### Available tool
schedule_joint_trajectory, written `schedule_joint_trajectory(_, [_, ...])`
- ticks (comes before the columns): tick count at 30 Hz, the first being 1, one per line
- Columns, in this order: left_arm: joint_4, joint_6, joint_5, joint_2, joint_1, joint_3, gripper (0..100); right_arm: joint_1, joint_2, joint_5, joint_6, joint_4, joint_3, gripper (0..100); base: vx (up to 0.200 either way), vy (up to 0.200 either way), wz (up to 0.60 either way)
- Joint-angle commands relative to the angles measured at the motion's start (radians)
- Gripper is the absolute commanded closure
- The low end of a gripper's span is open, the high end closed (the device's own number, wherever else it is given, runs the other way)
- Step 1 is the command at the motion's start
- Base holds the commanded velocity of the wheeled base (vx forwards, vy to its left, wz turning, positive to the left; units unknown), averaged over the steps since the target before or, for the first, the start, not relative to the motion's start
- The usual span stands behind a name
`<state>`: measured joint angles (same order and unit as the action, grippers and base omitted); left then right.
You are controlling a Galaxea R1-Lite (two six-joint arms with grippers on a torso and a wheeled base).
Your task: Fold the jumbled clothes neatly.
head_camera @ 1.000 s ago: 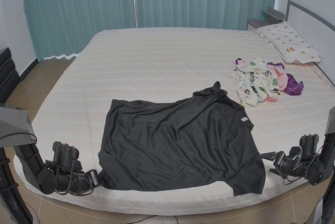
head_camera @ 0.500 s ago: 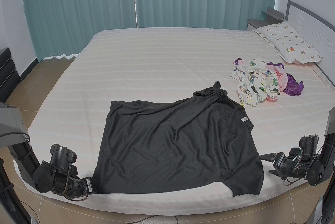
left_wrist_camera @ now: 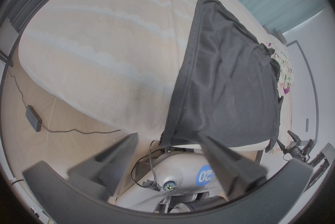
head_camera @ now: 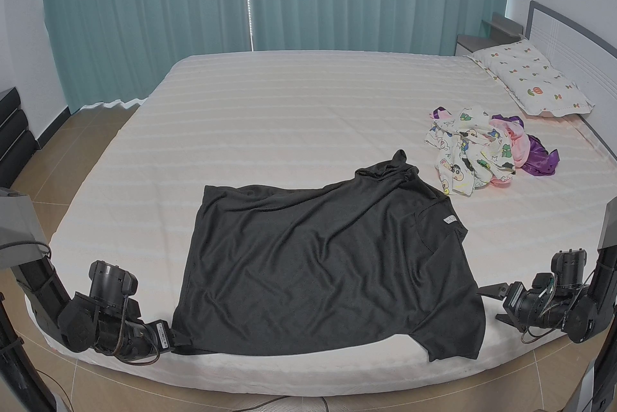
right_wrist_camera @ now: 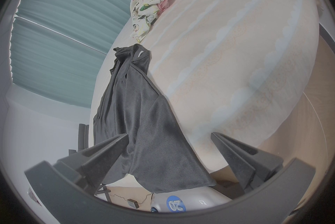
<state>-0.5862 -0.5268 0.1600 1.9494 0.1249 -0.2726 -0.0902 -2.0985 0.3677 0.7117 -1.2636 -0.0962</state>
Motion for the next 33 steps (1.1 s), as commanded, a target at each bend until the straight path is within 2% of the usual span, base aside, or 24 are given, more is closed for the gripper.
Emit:
schedule_joint_trajectory(1, [0.002, -0.010, 0.010, -0.029, -0.018, -0.039, 0, 0.000, 0.002, 0.000, 0.000, 0.000, 0.001, 0, 0.000, 0.000, 0.00])
schedule_joint_trajectory(5, [-0.001, -0.048, 0.018, -0.058, -0.051, -0.068, 0, 0.000, 0.003, 0.000, 0.000, 0.000, 0.004, 0, 0.000, 0.000, 0.00])
schedule_joint_trajectory(13, [0.006, -0.217, 0.021, -0.096, -0.073, -0.162, 0, 0.003, 0.008, -0.001, 0.000, -0.002, 0.006, 0, 0.000, 0.000, 0.00])
schedule_joint_trajectory(28, [0.006, -0.231, 0.023, -0.095, -0.074, -0.175, 0, 0.003, 0.025, -0.001, 0.002, -0.020, 0.013, 0, 0.200, 0.000, 0.00])
schedule_joint_trajectory(33, [0.008, -0.237, 0.003, -0.083, -0.096, -0.195, 0, 0.003, 0.025, -0.001, 0.002, -0.020, 0.013, 0, 0.000, 0.000, 0.00])
